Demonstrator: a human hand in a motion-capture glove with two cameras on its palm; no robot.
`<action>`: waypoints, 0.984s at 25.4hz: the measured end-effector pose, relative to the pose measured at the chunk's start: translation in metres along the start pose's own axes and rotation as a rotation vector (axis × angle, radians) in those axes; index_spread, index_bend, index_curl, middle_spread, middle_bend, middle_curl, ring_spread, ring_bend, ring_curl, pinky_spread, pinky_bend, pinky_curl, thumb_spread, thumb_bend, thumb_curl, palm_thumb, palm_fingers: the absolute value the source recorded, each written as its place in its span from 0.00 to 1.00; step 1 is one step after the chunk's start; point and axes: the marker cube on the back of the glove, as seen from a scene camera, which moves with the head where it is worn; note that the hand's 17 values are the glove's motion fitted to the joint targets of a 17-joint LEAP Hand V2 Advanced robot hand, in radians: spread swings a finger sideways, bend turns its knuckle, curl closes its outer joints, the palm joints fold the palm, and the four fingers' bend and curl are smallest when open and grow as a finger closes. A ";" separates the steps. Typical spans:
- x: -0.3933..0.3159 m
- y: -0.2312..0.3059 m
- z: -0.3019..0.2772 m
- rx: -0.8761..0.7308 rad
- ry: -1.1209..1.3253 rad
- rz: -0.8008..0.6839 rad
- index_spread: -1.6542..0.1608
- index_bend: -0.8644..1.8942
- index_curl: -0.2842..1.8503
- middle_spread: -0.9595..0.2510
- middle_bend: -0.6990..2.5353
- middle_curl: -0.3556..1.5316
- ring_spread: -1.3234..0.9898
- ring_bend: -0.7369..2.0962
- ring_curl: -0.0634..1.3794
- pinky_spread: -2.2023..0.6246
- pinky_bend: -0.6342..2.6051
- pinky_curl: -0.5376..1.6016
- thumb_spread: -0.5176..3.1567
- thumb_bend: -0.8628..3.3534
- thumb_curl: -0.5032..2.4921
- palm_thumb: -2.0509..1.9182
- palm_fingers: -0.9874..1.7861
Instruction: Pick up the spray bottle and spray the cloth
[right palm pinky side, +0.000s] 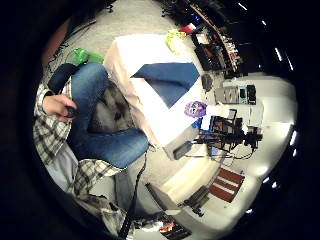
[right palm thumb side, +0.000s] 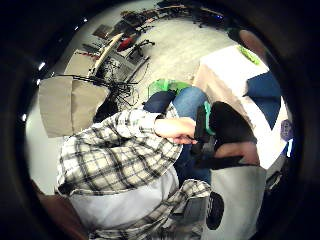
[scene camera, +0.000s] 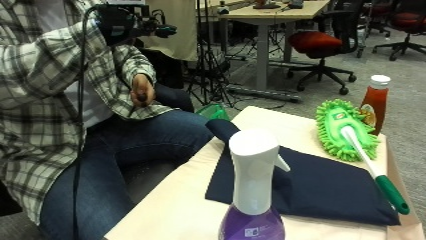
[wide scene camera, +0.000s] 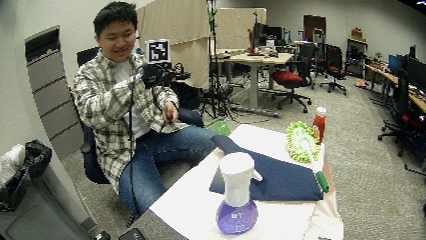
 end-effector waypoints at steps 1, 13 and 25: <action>0.000 0.000 0.000 0.000 0.005 0.002 0.83 0.44 0.18 0.77 0.29 0.22 0.58 0.35 0.08 0.81 0.25 0.27 0.25 0.28 0.20 0.63 0.49; 0.004 0.002 0.008 -0.014 0.034 0.011 0.75 0.44 0.25 0.75 0.28 0.28 0.59 0.35 0.14 0.84 0.25 0.31 0.41 0.29 0.24 0.66 0.47; 0.052 0.023 0.034 0.009 0.030 0.157 0.75 0.41 0.26 0.77 0.30 0.32 0.58 0.37 0.18 0.84 0.24 0.32 0.47 0.29 0.27 0.67 0.49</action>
